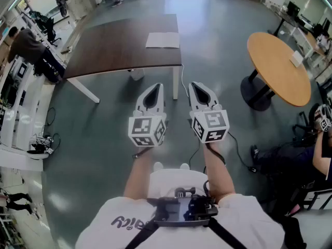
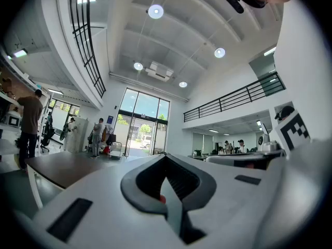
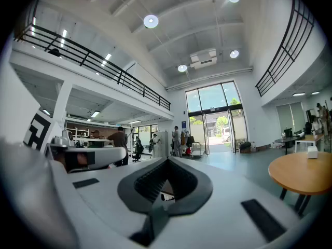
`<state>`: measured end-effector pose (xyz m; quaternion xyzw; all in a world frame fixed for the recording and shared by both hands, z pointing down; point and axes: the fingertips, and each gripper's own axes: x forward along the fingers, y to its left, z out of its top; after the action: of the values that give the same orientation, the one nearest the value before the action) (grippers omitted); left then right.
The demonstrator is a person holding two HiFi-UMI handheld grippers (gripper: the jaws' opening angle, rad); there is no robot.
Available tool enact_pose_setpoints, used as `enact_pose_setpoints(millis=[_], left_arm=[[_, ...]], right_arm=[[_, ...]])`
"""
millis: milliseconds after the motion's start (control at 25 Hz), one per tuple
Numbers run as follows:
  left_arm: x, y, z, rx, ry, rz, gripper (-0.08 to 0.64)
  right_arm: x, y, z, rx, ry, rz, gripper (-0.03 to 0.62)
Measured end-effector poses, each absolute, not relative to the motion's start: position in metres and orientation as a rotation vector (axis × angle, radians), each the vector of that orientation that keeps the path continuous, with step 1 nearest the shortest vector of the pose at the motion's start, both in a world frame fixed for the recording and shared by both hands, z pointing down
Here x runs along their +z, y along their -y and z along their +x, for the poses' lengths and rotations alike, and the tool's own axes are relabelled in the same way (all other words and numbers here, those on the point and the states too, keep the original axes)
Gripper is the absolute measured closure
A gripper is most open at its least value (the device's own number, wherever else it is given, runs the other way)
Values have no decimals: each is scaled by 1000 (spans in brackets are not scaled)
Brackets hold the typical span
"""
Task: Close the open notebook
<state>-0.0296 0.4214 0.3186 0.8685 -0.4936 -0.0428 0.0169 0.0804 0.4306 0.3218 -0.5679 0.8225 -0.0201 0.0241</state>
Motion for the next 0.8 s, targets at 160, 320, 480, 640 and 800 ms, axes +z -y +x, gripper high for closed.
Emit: enact_pose_setpoints(millis=[160,320,480,640,800], left_arm=[[321,-423,-25,-131,1544,2688,554],[324,-428,-17,-122,1558,2672,554],[331,-437,-12,-99,1588,2656,554],[339,-441,-13,-56,1616,2637,554],[341,-438,-14,-43,1633,2631,554]], right_arm=[[323,-431,86,-63,-2555,-1735,589],[325,-433,96,-71,-2565,-1710,589],[334,-437,102,-94,-2575,-1671,589],[345,-435,99,-133,-2599,-1631,589],[345,-429,95,-131,-2609,-1601,589]])
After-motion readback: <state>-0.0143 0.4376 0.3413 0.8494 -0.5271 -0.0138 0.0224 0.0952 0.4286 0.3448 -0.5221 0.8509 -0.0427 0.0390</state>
